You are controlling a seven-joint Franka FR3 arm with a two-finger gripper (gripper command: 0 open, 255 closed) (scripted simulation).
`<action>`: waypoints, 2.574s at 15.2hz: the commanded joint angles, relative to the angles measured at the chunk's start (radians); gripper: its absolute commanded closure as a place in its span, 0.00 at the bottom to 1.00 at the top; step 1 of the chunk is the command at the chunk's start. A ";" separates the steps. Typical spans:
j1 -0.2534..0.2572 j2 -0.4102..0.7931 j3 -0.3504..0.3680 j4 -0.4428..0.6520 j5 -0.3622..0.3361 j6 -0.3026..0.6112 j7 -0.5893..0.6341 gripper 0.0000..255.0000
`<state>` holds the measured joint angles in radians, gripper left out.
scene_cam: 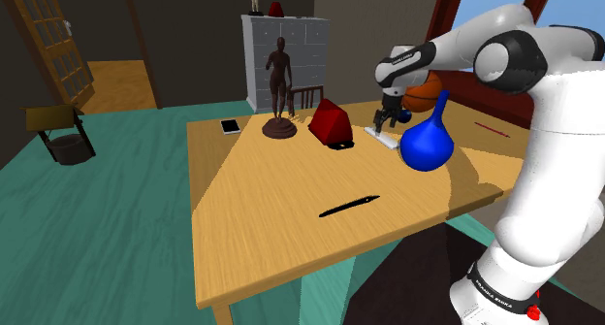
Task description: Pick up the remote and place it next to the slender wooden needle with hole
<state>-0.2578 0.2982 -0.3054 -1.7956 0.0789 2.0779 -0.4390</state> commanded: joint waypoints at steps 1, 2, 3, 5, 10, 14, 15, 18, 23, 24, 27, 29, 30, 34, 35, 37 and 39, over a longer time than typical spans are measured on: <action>-0.026 0.074 -0.001 0.079 0.028 -0.001 -0.028 0.00; -0.040 0.112 0.000 0.123 0.041 -0.004 -0.039 0.00; -0.054 0.151 0.002 0.169 0.054 -0.009 -0.050 0.00; -0.059 0.167 0.005 0.176 0.059 0.001 -0.053 0.00; -0.063 0.196 0.010 0.150 0.069 0.054 -0.060 0.00; -0.064 0.206 0.012 0.143 0.073 0.071 -0.062 0.00; -0.064 0.206 0.012 0.143 0.073 0.071 -0.062 0.00; -0.064 0.206 0.012 0.143 0.073 0.071 -0.062 0.00; -0.064 0.206 0.012 0.143 0.073 0.071 -0.062 1.00; -0.064 0.206 0.012 0.143 0.073 0.071 -0.062 1.00; -0.064 0.206 0.012 0.143 0.073 0.071 -0.062 1.00; -0.064 0.206 0.012 0.143 0.073 0.071 -0.062 1.00; -0.063 0.200 0.011 0.148 0.071 0.060 -0.061 1.00; -0.061 0.177 0.007 0.169 0.062 0.017 -0.056 1.00; -0.061 0.172 0.005 0.175 0.060 0.006 -0.055 1.00; -0.060 0.162 0.003 0.187 0.057 -0.016 -0.053 1.00; -0.059 0.152 0.002 0.201 0.053 -0.039 -0.051 1.00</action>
<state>-0.3178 0.4539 -0.3030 -1.6053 0.1339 2.0531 -0.4919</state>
